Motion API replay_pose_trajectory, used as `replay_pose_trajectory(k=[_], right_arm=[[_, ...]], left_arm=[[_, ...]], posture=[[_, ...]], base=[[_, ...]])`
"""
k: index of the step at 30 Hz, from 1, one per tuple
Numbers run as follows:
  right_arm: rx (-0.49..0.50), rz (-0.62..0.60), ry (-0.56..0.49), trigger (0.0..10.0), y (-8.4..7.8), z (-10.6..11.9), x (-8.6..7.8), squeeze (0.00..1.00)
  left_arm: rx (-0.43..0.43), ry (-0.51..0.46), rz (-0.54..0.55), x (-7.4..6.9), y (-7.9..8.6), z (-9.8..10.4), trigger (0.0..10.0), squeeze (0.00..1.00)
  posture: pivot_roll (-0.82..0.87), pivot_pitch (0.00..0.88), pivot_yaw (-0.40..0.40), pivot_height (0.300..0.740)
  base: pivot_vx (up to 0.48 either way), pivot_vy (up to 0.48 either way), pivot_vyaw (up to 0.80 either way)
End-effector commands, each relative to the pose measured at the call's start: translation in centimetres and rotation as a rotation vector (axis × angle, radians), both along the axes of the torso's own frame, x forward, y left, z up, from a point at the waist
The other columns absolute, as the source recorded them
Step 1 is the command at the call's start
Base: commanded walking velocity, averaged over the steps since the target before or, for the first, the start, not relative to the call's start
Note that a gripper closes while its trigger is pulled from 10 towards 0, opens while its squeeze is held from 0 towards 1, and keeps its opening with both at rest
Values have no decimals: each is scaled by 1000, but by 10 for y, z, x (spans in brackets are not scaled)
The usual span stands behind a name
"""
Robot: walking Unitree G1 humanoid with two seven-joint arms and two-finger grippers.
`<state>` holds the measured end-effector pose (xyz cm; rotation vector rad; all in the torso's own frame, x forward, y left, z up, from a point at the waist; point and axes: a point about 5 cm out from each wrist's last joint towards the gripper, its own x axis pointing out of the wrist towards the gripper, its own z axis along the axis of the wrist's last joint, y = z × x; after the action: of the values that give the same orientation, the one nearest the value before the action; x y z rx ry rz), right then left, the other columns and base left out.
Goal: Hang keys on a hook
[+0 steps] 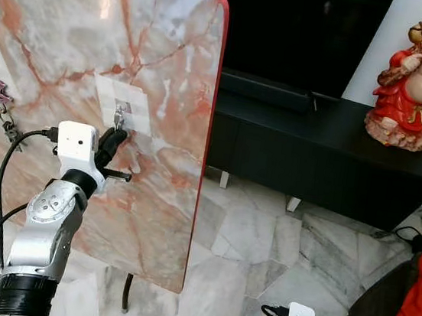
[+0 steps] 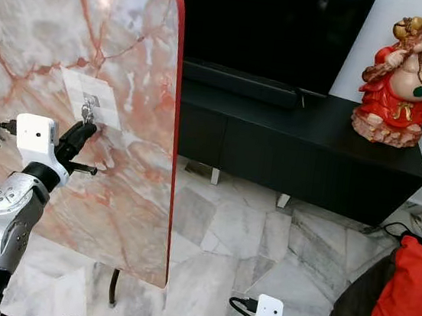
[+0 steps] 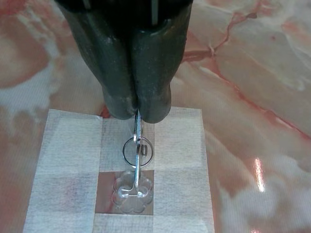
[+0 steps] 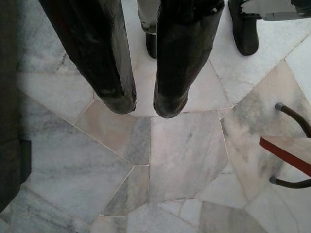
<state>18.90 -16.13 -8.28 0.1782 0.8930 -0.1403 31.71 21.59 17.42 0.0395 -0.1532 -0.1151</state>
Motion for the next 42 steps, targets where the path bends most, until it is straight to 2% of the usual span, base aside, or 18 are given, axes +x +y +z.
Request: replay_pose_trajectory(k=[1,8,18,23,33,34,35,36,37,38,40,42], right_arm=[[4,-9,-1,10000,0,1,2,0],[1,-11,-3,10000,-1,1,2,0],[2,-13,-9,10000,-1,2,4,0],[3,-13,-11,10000,-1,3,5,0],[1,-15,-9,10000,-2,2,5,0],[1,-16,-8,10000,-2,2,5,0],[1,-16,-8,10000,-2,2,5,0],[1,-16,-8,10000,-2,2,5,0],[2,-16,-8,10000,-2,2,5,0],[2,-16,-8,10000,-2,2,5,0],[2,-17,-7,10000,-2,2,4,0],[1,-18,-5,10000,-2,2,4,0]], left_arm=[[16,-17,-22,5,-6,6,10000,0],[21,13,-63,9,-12,3,10000,0],[19,53,-103,7,-15,-4,10000,0],[15,54,-102,7,-15,-4,10000,0],[62,67,-77,5,-11,-7,10000,0],[70,66,-75,5,-11,-7,10000,82],[76,64,-72,5,-10,-7,10000,290],[75,63,-72,5,-10,-7,10000,290],[78,63,-69,5,-10,-7,10000,420],[82,63,-66,5,-10,-7,10000,420],[79,62,-60,5,-9,-7,10000,525],[73,62,-57,5,-9,-7,10000,525]], posture=[[50,0,-62,740],[49,0,-63,740],[48,0,-62,740],[46,0,-61,740],[46,0,-61,740],[46,0,-61,740],[46,0,-61,740],[46,0,-61,740],[45,0,-62,740],[46,0,-62,740],[46,0,-62,740],[47,0,-63,740]], base=[[0,0,0],[0,0,0],[0,0,0],[0,0,0],[0,0,0],[0,0,0],[0,0,0],[0,0,0],[0,0,0],[0,0,0],[0,0,0],[0,0,0]])
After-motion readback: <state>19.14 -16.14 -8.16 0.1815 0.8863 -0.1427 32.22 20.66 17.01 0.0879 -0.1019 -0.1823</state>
